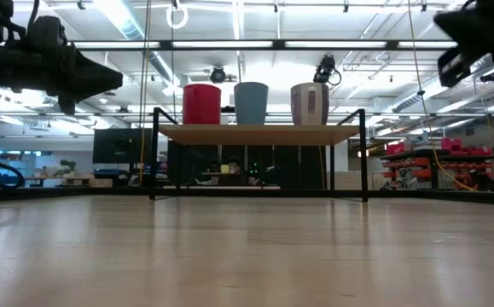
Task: Stack small to large cups/mugs on shelf
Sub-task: Return to Home Position
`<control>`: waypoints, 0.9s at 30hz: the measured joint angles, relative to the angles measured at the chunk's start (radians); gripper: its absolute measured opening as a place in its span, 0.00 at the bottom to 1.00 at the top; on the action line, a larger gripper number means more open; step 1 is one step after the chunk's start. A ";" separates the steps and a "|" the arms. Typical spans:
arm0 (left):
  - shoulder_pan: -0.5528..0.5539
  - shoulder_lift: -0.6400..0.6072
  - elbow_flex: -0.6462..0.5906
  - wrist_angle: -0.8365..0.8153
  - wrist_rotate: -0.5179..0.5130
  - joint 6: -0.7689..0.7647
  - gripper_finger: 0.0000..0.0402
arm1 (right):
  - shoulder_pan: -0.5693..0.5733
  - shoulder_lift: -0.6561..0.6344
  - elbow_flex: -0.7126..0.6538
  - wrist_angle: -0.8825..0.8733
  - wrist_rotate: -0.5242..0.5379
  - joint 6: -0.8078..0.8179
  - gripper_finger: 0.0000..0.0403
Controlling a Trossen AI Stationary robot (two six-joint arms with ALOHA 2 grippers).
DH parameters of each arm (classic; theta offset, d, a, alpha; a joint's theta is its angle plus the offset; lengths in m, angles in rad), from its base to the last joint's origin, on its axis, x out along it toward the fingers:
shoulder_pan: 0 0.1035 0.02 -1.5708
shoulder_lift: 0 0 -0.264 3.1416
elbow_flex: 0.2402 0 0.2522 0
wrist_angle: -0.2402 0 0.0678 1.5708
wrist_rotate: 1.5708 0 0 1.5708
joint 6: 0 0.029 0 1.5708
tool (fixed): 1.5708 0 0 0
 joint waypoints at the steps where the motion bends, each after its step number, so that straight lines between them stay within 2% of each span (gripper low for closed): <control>1: 0.000 0.000 0.000 0.000 0.000 0.021 0.23 | 0.000 0.000 0.000 -0.044 0.000 0.002 0.03; 5: 0.000 0.000 0.000 0.000 0.000 0.040 0.21 | 0.000 0.002 0.000 -0.208 0.000 0.086 0.03; 27: 0.000 0.000 -0.001 -0.002 0.000 0.031 0.21 | -0.001 0.018 0.040 -0.212 0.000 0.121 0.03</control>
